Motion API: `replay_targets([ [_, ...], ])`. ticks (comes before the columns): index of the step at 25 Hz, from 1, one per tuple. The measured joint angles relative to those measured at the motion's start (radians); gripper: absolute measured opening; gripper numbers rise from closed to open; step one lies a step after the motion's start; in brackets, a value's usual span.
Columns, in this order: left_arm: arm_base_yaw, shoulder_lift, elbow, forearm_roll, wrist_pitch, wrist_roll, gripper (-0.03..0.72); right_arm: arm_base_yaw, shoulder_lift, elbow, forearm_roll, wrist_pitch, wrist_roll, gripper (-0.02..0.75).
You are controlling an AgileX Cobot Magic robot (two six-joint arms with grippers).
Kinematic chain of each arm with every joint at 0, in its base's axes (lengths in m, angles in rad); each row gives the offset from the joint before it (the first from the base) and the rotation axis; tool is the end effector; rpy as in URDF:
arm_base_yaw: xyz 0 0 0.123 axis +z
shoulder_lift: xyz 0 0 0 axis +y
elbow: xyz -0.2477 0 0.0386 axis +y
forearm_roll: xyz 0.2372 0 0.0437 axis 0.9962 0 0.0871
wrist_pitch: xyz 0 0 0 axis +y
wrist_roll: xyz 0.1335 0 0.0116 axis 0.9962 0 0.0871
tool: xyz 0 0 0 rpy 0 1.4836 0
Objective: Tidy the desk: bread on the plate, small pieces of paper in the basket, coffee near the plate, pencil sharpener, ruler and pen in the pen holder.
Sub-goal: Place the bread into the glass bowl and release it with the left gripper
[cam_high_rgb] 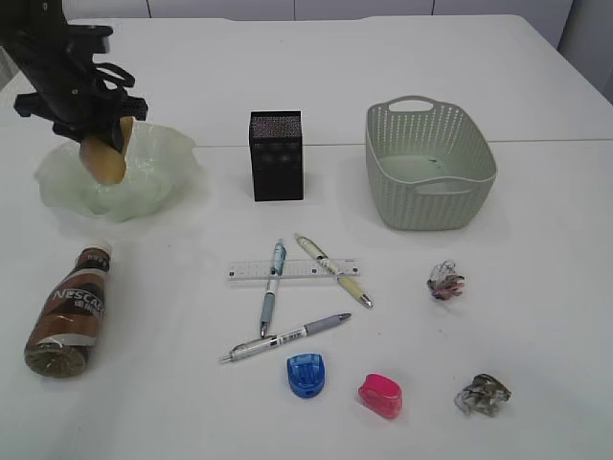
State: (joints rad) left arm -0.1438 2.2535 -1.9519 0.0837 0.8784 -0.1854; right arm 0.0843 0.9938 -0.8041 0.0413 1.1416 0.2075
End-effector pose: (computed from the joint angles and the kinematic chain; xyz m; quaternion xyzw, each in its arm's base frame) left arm 0.4836 -0.0613 0.1434 -0.0019 0.9709 -0.0017 0.2395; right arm 0.1803 0.0203 0.2230 0.0661 0.9843 0.0434 0.1580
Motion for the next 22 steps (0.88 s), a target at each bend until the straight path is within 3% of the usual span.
replay_targets([
  [18,0.0,0.03,0.0,0.014,-0.047,0.0,0.209,0.0,0.0,0.0,0.03,0.067,0.004,0.386],
  [22,0.0,0.03,0.0,0.015,-0.059,0.0,0.253,0.0,0.0,0.0,0.038,0.067,0.004,0.385],
])
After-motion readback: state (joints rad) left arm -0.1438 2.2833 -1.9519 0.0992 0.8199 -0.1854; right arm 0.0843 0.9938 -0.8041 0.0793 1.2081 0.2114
